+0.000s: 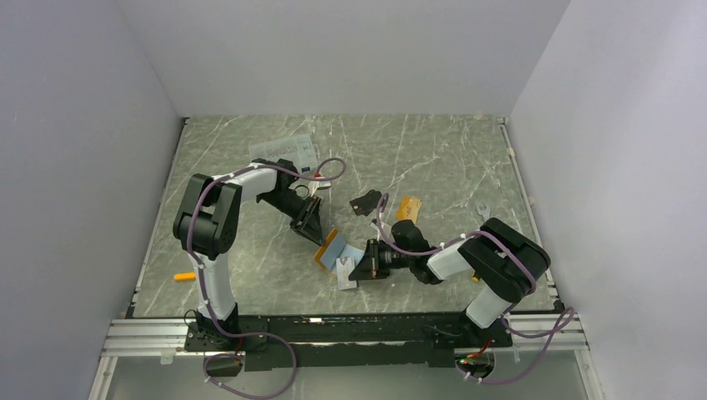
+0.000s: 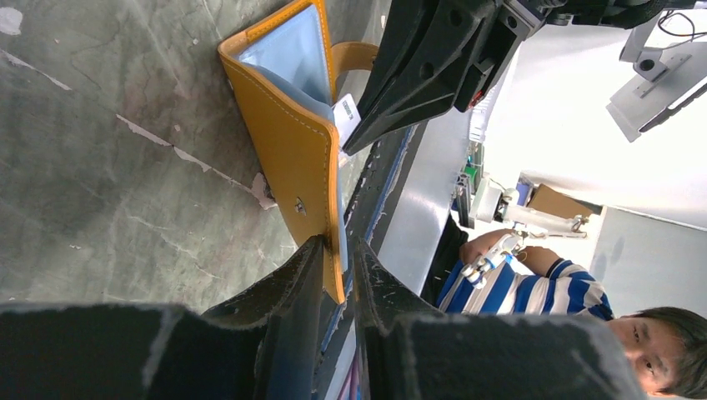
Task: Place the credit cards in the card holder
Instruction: Turn over the card holder at the center of the board, then insert the credit card into the card holder.
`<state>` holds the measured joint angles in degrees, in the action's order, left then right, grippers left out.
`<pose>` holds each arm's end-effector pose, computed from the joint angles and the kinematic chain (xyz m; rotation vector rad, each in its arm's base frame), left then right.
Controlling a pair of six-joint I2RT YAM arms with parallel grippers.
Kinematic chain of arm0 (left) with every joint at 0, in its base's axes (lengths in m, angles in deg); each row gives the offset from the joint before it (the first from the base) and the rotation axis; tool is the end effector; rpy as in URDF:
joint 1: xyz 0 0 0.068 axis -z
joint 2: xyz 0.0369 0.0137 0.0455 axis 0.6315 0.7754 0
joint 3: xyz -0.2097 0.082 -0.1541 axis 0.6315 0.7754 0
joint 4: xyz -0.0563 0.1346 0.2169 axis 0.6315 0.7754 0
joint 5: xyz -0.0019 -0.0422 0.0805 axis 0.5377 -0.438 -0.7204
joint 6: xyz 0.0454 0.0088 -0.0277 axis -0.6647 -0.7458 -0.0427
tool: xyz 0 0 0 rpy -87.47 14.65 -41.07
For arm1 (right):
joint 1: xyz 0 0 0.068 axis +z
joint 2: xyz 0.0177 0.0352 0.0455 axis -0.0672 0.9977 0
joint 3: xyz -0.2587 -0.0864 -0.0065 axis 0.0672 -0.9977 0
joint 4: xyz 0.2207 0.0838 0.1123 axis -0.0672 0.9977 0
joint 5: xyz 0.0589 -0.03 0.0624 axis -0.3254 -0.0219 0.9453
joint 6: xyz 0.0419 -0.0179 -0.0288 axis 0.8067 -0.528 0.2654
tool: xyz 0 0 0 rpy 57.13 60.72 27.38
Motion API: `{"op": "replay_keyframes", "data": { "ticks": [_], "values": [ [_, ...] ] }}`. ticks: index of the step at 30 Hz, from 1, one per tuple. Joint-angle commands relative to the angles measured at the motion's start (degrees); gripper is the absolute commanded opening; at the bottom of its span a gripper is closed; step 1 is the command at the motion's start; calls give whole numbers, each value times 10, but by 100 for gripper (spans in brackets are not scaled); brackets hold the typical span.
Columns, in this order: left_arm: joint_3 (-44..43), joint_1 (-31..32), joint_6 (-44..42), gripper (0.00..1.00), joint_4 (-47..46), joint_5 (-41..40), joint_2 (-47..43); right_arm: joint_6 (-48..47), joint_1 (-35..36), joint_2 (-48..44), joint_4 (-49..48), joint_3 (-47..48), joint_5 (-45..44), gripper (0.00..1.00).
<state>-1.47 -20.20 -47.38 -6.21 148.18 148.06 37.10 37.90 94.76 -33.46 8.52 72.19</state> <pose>0.3085 -0.1391 0.1572 -0.6926 -2.4984 1.5436 0.1705 0.1808 0.1021 -0.2367 2.4903 1.5160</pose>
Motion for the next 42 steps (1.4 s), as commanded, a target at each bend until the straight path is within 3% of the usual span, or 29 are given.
{"op": "replay_keyframes", "data": {
  "ticks": [1,9,15,27,33,39,42],
  "values": [
    [-21,9,-10,25,2,24,7,-13,9,-6,5,21,0,0],
    [-18,31,-2,24,-20,-23,-8,-7,23,-1,3,28,-6,0],
    [-7,30,6,22,-42,-110,-4,-3,25,-2,-3,20,-9,0],
    [-1,30,28,18,-75,-164,-3,6,25,-7,-20,4,-7,0],
    [12,31,35,18,-98,-189,0,-9,10,-48,31,5,-10,0],
    [31,38,38,18,-114,-192,-6,10,-27,-63,22,10,1,0],
    [35,39,39,18,-116,-191,-8,-17,-40,-86,87,53,-33,0]
  ]
}}
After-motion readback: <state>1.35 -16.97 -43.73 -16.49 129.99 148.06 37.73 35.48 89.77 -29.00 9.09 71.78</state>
